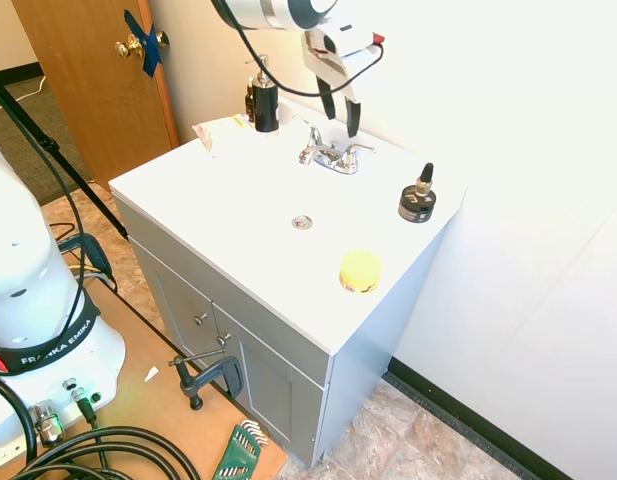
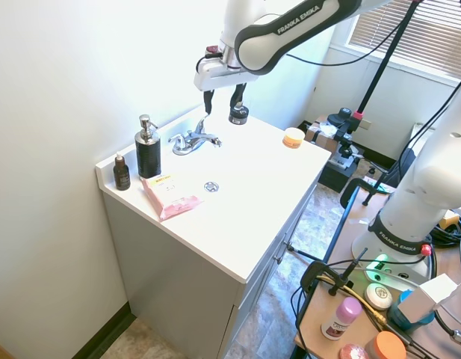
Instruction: Turn on the cold water
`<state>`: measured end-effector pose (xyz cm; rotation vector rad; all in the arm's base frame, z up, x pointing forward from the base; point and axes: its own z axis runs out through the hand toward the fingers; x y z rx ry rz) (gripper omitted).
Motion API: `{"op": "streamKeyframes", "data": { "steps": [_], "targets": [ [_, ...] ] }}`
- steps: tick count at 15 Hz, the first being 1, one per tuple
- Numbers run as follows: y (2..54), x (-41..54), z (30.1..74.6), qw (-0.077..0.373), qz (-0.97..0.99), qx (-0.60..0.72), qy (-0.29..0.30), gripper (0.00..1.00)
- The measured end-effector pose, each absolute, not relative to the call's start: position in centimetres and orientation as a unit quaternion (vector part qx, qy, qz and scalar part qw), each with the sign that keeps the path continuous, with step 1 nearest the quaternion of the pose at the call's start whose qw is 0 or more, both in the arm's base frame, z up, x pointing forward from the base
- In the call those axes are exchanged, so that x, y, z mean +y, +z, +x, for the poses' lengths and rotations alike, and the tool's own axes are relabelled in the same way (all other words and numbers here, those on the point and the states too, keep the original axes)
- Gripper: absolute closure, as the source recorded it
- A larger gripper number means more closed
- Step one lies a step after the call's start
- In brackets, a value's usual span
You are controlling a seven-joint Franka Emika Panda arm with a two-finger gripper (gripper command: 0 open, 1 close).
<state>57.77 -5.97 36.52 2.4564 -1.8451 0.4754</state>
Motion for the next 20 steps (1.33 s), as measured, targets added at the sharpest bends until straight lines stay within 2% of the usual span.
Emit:
{"op": "streamKeyframes", "data": {
  "steps": [5,8,10,14,20],
  "targets": [
    [32.8,-7.3,62.2,0.047,0.767,-0.614,0.181,0.00],
    [31.0,-8.5,63.1,0.064,0.760,-0.621,0.180,0.00],
    [30.0,-8.7,62.6,0.078,0.763,-0.622,0.156,0.00],
    [30.0,-8.7,61.2,0.074,0.777,-0.614,0.116,0.00],
    [31.9,-6.2,53.5,0.044,0.818,-0.572,0.042,0.00]
  ]
}}
